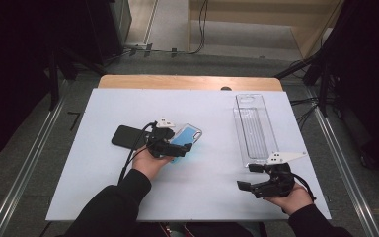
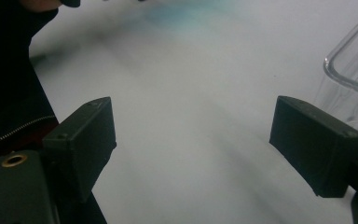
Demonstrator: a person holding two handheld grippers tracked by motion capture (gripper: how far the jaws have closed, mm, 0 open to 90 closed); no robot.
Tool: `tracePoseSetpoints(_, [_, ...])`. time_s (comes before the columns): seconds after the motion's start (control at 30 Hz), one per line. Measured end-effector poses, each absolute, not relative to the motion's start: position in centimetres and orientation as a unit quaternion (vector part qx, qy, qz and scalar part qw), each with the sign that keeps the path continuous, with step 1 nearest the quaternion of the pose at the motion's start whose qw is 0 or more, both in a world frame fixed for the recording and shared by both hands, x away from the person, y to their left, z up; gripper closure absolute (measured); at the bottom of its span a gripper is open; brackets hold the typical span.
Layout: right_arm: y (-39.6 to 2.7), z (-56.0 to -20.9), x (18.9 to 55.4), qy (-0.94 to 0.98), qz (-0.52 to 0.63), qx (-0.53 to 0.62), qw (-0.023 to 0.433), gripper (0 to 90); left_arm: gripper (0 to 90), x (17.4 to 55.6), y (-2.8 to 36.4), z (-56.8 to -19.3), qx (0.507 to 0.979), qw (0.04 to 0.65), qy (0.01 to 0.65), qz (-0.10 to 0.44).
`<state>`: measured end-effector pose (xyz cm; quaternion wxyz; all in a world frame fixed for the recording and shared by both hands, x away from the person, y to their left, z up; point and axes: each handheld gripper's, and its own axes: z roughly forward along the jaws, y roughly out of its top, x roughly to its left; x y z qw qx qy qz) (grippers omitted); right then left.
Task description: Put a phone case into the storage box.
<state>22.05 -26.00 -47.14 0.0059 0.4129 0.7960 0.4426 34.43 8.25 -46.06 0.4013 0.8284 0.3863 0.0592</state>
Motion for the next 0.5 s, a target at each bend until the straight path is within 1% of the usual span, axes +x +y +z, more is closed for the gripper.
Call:
tracePoseSetpoints(0.1, [-25.8, -47.0, 22.1, 0.793, 0.447, 0.415, 0.004, 12.5, 17.6, 34.1, 8.5, -45.7, 0.826, 0.406, 0.387, 0.053])
tracePoseSetpoints(0.2, [-25.3, -46.6, 22.2, 0.787, 0.455, 0.418, 0.003, 12.6, 17.6, 33.6, 8.9, -45.3, 0.820, 0.412, 0.397, 0.035])
tracePoseSetpoints(0.37, [-25.1, -46.0, 22.4, 0.773, 0.466, 0.429, -0.003, 12.6, 17.6, 32.8, 9.3, -45.1, 0.814, 0.417, 0.403, 0.028])
tracePoseSetpoints(0.43, [-25.1, -45.9, 22.5, 0.772, 0.468, 0.431, -0.004, 12.6, 17.6, 32.7, 9.3, -45.1, 0.811, 0.421, 0.404, 0.031])
tracePoseSetpoints(0.5, [-24.6, -45.5, 22.6, 0.759, 0.474, 0.447, -0.014, 12.6, 17.6, 32.0, 9.3, -45.3, 0.809, 0.424, 0.403, 0.053])
